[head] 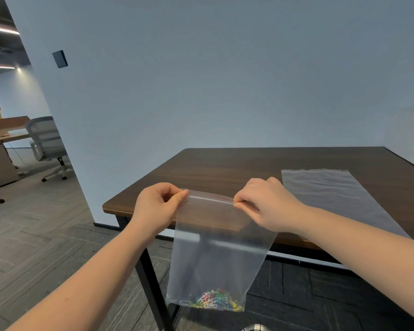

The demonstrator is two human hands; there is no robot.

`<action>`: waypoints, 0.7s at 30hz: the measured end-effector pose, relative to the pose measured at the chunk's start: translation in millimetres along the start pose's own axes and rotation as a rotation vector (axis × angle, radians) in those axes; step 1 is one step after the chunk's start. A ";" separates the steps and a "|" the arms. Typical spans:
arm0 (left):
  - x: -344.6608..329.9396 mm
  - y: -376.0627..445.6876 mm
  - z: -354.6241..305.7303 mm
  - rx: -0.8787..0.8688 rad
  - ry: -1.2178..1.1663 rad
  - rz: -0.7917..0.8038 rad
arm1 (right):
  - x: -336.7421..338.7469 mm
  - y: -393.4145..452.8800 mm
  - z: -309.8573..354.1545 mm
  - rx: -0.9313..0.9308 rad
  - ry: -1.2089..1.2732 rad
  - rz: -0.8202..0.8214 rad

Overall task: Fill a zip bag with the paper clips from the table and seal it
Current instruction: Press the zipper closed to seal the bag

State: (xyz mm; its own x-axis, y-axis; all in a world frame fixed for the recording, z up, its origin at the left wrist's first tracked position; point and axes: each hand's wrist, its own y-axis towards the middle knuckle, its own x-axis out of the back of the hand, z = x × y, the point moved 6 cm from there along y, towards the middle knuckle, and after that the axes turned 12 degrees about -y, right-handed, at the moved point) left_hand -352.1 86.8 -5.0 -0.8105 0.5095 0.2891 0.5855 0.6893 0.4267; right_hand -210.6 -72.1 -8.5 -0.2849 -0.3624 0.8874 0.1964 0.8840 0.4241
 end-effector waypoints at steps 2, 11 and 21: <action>3.4 1.7 -1.0 0.002 -0.020 -0.018 | 1.6 -2.9 -5.0 -0.007 -0.005 -0.003; 13.5 3.0 2.1 0.006 -0.020 -0.060 | 1.0 -17.5 -17.3 -0.029 0.003 0.039; 5.1 15.8 -11.0 -0.018 -0.028 -0.056 | -8.7 -31.4 -54.9 -0.167 0.113 0.171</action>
State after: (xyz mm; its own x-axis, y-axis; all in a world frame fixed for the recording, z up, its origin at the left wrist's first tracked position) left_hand -347.1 94.7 12.7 -0.8412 0.4843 0.2404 0.5383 0.7081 0.4571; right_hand -162.8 -112.9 -19.6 -0.1295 -0.2507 0.9594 0.3872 0.8779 0.2817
